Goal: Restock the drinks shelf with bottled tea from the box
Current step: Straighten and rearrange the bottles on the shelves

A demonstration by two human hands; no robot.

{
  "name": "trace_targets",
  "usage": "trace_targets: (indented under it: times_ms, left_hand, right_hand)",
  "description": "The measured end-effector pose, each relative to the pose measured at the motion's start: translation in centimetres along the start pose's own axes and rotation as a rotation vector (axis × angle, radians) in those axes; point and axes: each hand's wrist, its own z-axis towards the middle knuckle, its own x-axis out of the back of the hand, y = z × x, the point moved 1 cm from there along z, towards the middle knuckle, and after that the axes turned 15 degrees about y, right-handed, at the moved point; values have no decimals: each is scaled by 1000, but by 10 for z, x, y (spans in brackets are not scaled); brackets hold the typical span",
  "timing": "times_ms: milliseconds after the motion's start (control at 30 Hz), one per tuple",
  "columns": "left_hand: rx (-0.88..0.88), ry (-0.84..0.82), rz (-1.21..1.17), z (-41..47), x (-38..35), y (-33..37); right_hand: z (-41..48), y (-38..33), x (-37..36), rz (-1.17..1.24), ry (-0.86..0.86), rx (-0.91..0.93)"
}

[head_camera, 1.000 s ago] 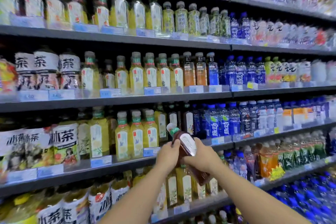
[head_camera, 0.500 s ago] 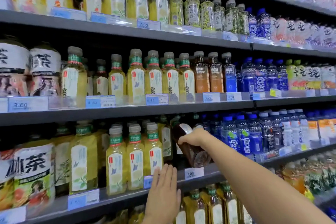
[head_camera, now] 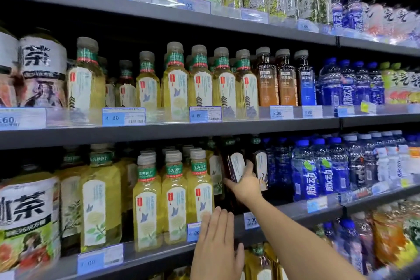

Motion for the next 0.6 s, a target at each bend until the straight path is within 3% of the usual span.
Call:
trace_targets:
  times_ms: [133,267,367,600]
  left_hand:
    - [-15,39,16,3,-1,-2]
    - [-7,81,27,-1,-3,-1]
    - [-5,105,43,-4,-6,0]
    - [-19,183,40,-3,-15,-3]
  right_hand:
    - [8,-1,-9,-35,-6,-122]
    - [17,13,-4,-341,-103,-210]
    - [15,22,2,-479,-204,-141]
    - [29,15,-5,-544,-192,-78]
